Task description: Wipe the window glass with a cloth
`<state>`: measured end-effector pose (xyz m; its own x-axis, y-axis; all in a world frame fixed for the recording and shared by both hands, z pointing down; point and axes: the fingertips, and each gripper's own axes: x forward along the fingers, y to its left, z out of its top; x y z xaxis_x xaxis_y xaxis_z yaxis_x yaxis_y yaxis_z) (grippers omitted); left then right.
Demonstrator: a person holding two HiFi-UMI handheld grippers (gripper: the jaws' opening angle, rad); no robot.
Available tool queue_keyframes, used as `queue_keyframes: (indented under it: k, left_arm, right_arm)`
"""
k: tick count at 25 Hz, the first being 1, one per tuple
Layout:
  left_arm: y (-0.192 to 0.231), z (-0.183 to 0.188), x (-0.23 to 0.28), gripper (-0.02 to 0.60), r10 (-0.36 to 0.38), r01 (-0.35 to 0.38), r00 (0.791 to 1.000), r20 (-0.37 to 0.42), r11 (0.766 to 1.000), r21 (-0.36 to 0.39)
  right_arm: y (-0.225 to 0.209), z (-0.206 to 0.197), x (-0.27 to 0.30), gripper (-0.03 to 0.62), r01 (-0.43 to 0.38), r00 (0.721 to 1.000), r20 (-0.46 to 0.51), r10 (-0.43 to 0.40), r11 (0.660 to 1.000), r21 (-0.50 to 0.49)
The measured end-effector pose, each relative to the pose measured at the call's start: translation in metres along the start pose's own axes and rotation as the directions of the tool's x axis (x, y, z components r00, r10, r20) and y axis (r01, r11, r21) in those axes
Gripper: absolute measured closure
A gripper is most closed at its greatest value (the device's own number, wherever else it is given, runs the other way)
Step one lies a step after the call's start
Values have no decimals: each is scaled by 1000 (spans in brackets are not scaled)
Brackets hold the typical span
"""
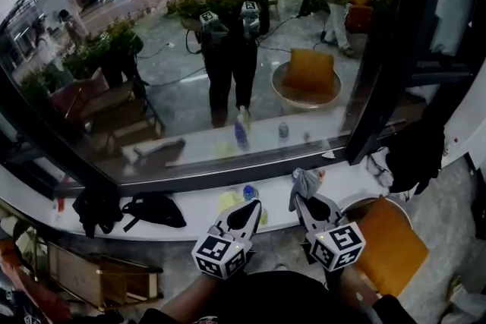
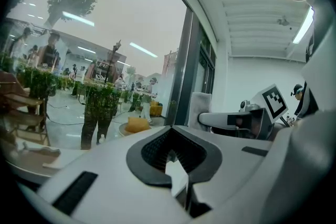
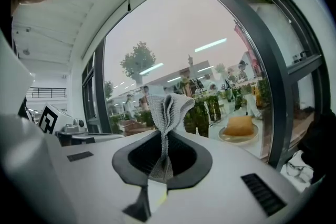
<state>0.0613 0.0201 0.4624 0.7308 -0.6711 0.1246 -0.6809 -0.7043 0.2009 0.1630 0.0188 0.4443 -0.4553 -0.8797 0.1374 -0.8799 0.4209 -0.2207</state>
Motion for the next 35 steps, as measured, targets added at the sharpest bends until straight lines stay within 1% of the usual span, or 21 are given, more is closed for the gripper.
queue_keyframes:
  k: [12,16,19,25,30,35]
  left_arm:
    - [13,-4,-2,574,19,-19,1000,-8,1000,-5]
    - [26,1,-6,574,43,-43,999,-9,999,12]
    - [39,8,-9,574,69,-69,998,-5,998,7]
    - [75,19,-19,574,113,-113,993,20,994,-3]
    - [116,22,-31,574,146,-146,989,25,989,27]
    - [156,31,-39,574,197,-197,980,32,980,-7]
  right_arm:
    - [2,-6,13,549,-2,1000,-17,3,1000,9]
    - [8,-6,27,549,-16,999,-27,17,1000,9]
    - [14,-5,39,549,-31,999,-33,31,1000,6]
    - [40,0,77,549,-89,995,-45,88,996,-25]
    - [64,0,117,549,-139,989,-60,136,989,-46]
    - [85,3,162,549,-175,983,-72,171,983,-54]
